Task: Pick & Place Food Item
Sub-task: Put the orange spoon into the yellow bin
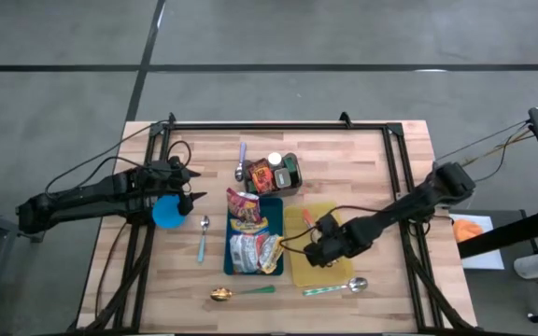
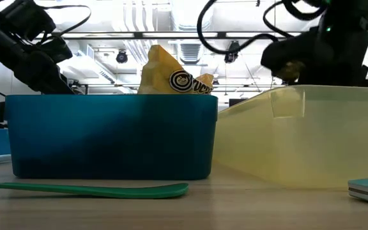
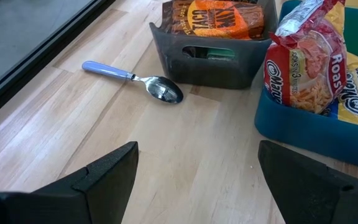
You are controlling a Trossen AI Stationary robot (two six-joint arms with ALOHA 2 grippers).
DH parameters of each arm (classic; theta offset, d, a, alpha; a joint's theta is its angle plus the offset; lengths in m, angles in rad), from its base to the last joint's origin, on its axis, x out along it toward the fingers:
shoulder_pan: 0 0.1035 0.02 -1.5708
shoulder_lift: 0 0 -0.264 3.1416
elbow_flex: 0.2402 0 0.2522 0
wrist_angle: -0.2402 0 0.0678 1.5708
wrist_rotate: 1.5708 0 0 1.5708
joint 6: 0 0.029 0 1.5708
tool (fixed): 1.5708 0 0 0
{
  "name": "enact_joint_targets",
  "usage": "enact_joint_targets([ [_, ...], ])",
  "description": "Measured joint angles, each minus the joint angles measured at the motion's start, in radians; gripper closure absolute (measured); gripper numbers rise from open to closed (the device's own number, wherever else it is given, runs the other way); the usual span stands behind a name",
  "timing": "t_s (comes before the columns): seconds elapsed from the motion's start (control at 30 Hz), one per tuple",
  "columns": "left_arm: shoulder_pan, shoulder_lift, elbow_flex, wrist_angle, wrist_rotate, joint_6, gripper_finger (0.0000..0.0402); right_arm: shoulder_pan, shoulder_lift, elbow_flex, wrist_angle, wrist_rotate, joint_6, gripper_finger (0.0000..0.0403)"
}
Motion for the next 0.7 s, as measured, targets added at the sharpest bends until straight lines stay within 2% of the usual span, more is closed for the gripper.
enact_joint_targets([
  [0.4, 0.0, 0.0, 0.0, 0.0, 0.0, 0.0, 0.0066, 0.0, 0.021, -0.002, 0.002, -0.002, 0.033, 0.0381],
  [0.7, 0.0, 0.0, 0.0, 0.0, 0.0, 0.0, 0.0066, 0.0, 0.021, -0.003, 0.001, 0.0, 0.025, 0.0305],
])
